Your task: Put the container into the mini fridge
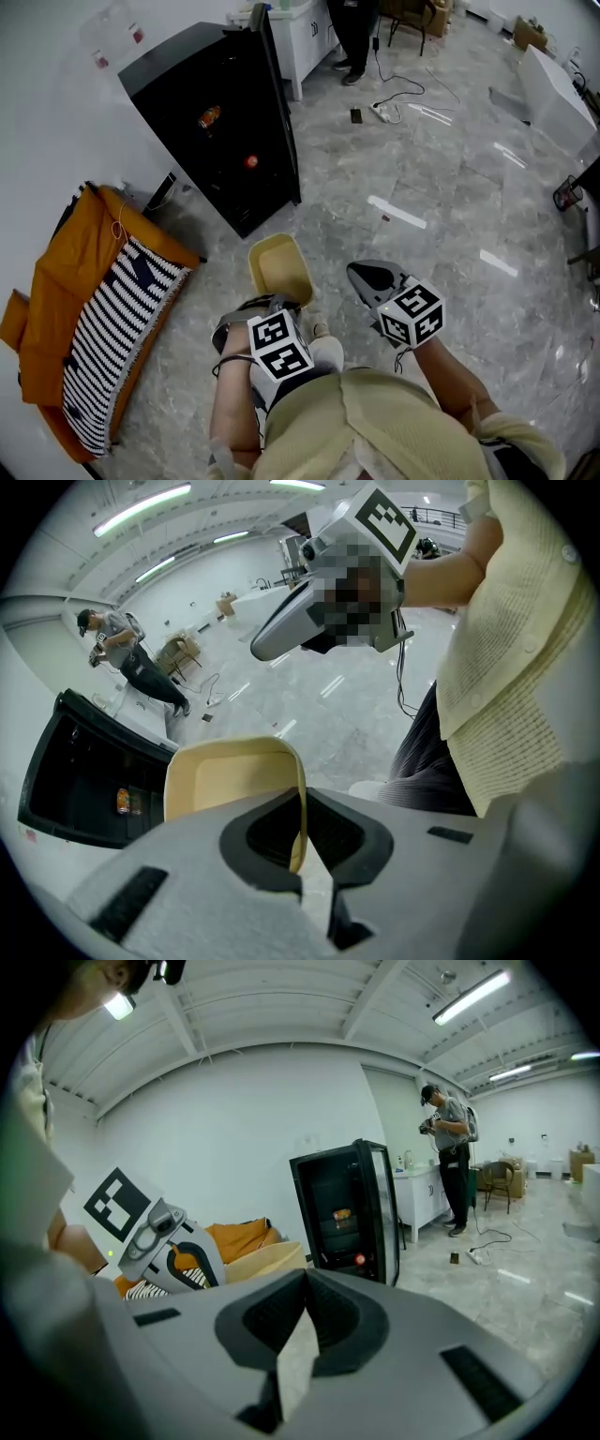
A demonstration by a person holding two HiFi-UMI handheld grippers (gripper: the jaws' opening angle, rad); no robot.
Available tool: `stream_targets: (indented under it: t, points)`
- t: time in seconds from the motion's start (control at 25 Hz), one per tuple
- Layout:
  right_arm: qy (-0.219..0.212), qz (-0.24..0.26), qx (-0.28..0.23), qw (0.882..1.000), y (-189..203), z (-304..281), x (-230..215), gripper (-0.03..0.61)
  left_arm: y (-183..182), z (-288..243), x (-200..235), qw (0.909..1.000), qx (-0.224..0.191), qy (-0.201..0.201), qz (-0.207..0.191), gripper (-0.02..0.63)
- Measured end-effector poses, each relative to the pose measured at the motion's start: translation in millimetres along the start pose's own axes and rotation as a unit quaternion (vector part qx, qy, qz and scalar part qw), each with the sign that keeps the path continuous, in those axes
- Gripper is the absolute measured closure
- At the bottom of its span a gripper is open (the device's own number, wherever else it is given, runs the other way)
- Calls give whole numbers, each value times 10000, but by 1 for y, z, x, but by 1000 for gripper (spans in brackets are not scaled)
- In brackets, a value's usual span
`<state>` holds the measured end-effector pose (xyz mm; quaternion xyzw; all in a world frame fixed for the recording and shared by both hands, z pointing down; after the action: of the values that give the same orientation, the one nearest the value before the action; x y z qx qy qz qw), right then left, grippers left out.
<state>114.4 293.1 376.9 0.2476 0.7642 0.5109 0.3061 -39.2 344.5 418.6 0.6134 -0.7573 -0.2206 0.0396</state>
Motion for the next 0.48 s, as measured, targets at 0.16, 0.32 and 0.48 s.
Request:
stream_targets:
  t: [0.16,0.32,0.48]
  points:
    - [-129,70,29,9999,-14,-28,-12,549,5,-8,30,9999,73,-12,76,586]
    - [-234,53,69,9997,-26,-52,-24,549,9,-16,54,9996,259,18,94,585]
    - [-341,34,123,9993,-38,-78,-32,549,14,-18,74,9993,361,71,100,586]
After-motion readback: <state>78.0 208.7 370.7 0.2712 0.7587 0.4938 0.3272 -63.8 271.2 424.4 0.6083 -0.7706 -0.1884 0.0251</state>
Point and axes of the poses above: the fingertips, and each gripper's own axes: z backward along the fingers, x to its left, y out of its underside, the point moved 6 cm from there along z, backward along the fingers, and after that the axes turned 5 degrees about -x, right-handed, at the moved point
